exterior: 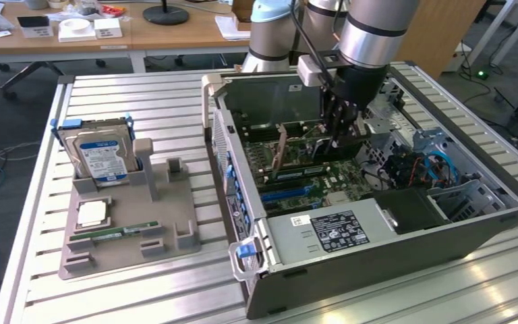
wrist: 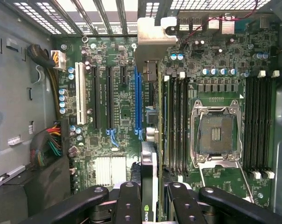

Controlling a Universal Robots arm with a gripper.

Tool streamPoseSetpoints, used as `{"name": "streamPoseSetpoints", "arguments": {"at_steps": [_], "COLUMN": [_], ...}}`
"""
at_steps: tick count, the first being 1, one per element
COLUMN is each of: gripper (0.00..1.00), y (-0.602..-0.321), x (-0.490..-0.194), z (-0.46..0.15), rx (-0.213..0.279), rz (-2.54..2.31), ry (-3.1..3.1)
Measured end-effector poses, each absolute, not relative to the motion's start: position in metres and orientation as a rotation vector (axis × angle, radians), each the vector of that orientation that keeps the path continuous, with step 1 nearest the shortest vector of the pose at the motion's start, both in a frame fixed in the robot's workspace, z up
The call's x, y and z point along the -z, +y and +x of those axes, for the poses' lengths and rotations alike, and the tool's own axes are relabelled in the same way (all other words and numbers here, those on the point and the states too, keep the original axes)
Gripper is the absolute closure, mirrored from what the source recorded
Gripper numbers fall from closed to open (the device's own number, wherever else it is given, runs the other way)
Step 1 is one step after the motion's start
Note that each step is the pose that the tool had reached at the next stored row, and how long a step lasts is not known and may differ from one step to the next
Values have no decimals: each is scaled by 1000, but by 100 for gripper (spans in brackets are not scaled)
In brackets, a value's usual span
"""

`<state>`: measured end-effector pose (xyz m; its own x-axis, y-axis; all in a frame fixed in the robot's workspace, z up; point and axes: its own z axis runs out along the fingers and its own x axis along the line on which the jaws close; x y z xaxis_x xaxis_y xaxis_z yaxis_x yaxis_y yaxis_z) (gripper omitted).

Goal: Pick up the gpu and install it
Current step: 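Insert the gpu into the slot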

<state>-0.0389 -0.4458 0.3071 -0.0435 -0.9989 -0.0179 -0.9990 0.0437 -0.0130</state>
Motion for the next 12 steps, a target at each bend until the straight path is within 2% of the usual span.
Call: {"name": "streamPoseSetpoints", "arguments": {"at_steps": [12], "gripper": [73], "y": [-446], "x": [-298], "z": [-40], "rx": [-5], "rz": [-2157], "ry": [2253]}}
